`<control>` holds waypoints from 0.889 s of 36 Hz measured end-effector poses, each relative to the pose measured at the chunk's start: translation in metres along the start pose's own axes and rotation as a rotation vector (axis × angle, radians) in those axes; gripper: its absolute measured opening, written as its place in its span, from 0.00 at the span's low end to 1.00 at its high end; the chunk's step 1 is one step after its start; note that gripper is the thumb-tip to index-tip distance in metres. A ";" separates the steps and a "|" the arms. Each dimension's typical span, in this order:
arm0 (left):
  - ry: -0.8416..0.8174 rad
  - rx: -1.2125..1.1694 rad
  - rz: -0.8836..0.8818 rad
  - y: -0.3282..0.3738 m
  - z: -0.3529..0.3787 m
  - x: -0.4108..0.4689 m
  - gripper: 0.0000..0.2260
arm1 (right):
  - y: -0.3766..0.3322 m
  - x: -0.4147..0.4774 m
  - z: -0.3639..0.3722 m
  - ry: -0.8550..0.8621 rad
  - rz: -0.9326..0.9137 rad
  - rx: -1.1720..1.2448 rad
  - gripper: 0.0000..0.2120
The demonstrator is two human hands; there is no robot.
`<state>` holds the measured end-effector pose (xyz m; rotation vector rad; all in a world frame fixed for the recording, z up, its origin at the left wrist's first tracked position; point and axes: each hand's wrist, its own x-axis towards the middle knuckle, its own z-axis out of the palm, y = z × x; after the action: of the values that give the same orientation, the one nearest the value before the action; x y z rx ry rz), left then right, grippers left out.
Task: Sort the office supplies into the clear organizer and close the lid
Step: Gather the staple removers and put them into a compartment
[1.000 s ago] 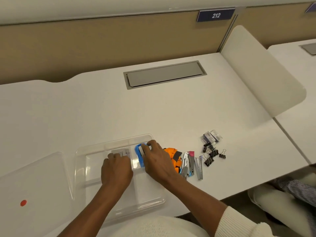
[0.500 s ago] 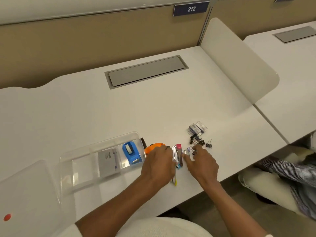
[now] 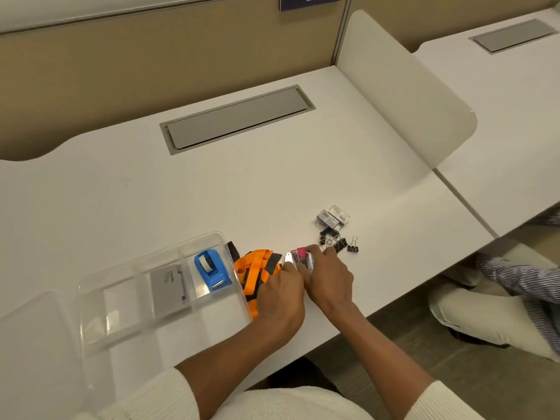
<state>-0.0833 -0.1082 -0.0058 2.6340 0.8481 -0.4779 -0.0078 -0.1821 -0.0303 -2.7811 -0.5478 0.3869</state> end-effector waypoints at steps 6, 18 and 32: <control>-0.044 -0.039 -0.073 -0.001 -0.003 0.001 0.19 | 0.002 0.003 0.002 -0.002 0.006 0.001 0.22; 0.048 -0.177 -0.128 0.001 -0.009 0.001 0.30 | 0.008 0.006 0.001 -0.111 0.016 -0.019 0.23; 0.025 -0.134 -0.116 0.013 -0.017 0.034 0.20 | 0.026 -0.006 -0.004 -0.124 -0.018 0.053 0.23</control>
<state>-0.0456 -0.0947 -0.0024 2.4839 1.0090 -0.4037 -0.0032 -0.2081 -0.0334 -2.7131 -0.5816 0.5640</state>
